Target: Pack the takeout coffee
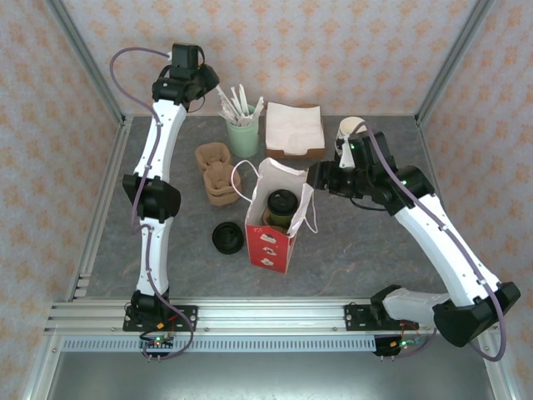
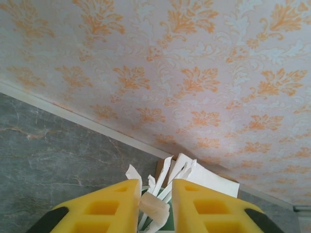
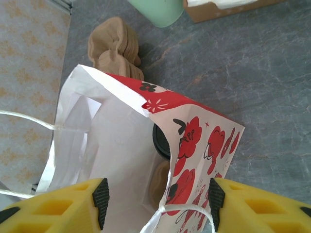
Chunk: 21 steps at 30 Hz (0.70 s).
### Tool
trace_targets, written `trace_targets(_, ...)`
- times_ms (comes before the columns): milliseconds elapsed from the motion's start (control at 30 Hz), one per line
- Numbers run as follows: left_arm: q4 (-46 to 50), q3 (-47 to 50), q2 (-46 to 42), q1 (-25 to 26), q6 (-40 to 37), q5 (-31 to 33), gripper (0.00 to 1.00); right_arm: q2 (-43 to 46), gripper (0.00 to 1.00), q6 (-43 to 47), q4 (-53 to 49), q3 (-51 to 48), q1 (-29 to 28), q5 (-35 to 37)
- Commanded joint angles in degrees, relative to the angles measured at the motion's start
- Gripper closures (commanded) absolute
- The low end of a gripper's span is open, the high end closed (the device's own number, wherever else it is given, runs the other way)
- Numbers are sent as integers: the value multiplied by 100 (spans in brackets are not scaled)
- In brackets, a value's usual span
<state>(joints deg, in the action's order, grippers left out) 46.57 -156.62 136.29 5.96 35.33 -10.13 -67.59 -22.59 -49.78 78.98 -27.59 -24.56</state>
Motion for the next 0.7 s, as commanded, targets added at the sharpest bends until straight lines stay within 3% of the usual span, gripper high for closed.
trace_targets(0, -51, -205, -2, -5, -136, -13, 82, 169, 42, 95, -13, 95, 16, 291)
trace_targets(267, -43, -229, -366, 37, -233, -79, 99, 229, 43, 86, -98, 453, 400, 356)
trace_targets(667, 151, -430, -1211, 507, -606, -113, 100, -316, 46, 53, -348, 1338, 725, 684)
